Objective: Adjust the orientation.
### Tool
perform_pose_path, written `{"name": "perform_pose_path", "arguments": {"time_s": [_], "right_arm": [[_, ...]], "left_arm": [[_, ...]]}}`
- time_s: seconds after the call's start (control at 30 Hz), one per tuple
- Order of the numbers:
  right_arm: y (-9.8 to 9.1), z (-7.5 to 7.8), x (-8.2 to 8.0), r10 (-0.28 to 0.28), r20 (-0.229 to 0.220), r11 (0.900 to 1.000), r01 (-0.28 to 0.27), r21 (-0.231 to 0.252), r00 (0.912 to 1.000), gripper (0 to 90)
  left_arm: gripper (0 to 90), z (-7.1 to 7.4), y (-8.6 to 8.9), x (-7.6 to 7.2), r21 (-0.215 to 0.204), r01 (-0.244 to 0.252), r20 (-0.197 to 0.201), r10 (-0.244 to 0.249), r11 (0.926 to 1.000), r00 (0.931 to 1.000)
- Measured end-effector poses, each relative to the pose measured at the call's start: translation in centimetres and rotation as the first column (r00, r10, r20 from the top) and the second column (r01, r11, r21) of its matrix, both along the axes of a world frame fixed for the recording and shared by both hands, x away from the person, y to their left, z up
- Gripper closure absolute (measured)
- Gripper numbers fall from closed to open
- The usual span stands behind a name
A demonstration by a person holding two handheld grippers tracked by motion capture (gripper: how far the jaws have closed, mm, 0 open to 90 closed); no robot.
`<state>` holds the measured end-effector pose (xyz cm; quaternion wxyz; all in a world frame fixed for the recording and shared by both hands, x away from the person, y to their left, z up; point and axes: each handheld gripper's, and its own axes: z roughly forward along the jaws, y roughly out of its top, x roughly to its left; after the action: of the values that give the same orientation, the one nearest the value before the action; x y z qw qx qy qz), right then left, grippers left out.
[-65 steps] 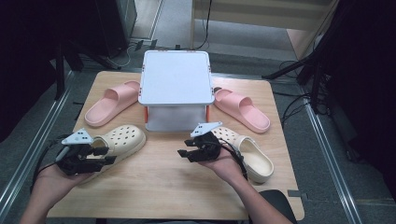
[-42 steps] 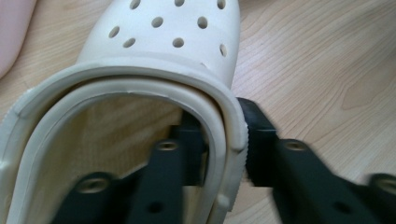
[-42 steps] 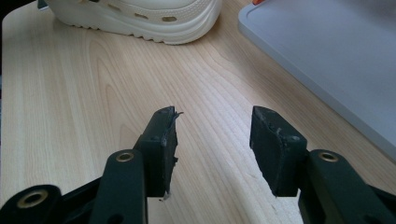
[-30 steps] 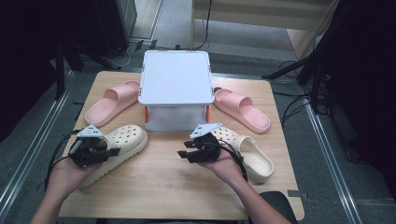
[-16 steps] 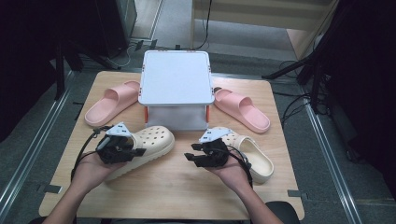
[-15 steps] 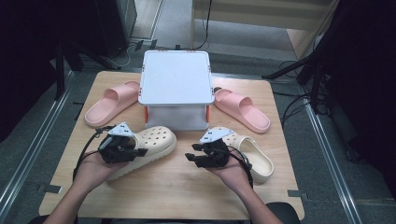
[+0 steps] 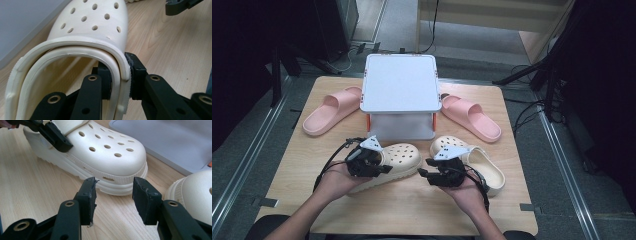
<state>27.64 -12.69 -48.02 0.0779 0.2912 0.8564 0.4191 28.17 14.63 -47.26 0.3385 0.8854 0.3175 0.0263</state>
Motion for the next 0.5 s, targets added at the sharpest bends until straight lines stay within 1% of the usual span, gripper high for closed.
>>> {"name": "perform_pose_path", "arguments": {"time_s": [0.03, 0.07, 0.17, 0.23, 0.3, 0.33, 0.37, 0.43, 0.47, 0.5], "right_arm": [[0.0, 0.0, 0.0, 0.0, 0.0, 1.0, 0.0, 0.0, 1.0, 54.5], [0.1, -0.1, -0.1, -0.002, 0.001, 1.0, 0.002, -0.004, 1.0, 54.5], [0.2, -0.2, -0.1, -0.001, 0.002, 1.0, 0.001, -0.007, 1.0, 54.5], [0.4, -0.3, -0.2, 0.005, 0.003, 1.0, -0.005, -0.007, 1.0, 54.5], [0.5, -0.3, -0.3, 0.006, -0.001, 0.9999, -0.006, -0.008, 1.0, 54.5], [0.6, -0.3, -0.3, 0.008, 0.001, 0.9999, -0.008, -0.006, 1.0, 54.5], [0.6, -0.4, -0.3, 0.008, 0.0, 1.0, -0.008, -0.005, 1.0, 54.5], [0.6, -0.4, -0.2, 0.007, 0.0, 1.0, -0.007, -0.002, 1.0, 54.5], [0.6, -0.3, -0.2, 0.0, -0.005, 0.9999, 0.0, 0.01, 1.0, 54.2], [0.6, -0.3, -0.2, 0.0, -0.005, 0.9999, 0.0, 0.01, 1.0, 54.2]], "left_arm": [[75.4, 0.0, 0.0, 0.0, 0.0, 0.0, 0.0, 0.0, 1.0, 1.0], [75.3, -0.2, -0.1, 0.0, -0.003, 0.011, -0.011, -0.011, 0.9999, 0.9999], [73.1, -0.2, -0.1, 0.0, -0.004, 0.023, -0.01, -0.023, 0.9997, 0.9997], [68.9, -0.1, 0.1, -0.1, -0.012, 0.032, -0.006, -0.032, 0.9994, 0.9995], [60.9, 0.0, 0.3, -0.1, -0.015, 0.031, -0.01, -0.031, 0.9994, 0.9995], [58.9, 0.2, 0.5, 0.0, -0.01, 0.03, -0.028, -0.03, 0.9995, 0.9991], [58.2, 0.4, 0.7, -0.1, -0.015, 0.03, -0.016, -0.03, 0.9994, 0.9994], [54.9, 0.7, 1.0, -0.2, -0.021, 0.036, -0.012, -0.037, 0.9991, 0.9993], [54.2, 1.3, 1.6, -0.3, -0.023, 0.027, -0.005, -0.027, 0.9994, 0.9996], [53.2, 1.3, 1.6, -0.3, -0.023, 0.027, -0.005, -0.027, 0.9994, 0.9996]]}}
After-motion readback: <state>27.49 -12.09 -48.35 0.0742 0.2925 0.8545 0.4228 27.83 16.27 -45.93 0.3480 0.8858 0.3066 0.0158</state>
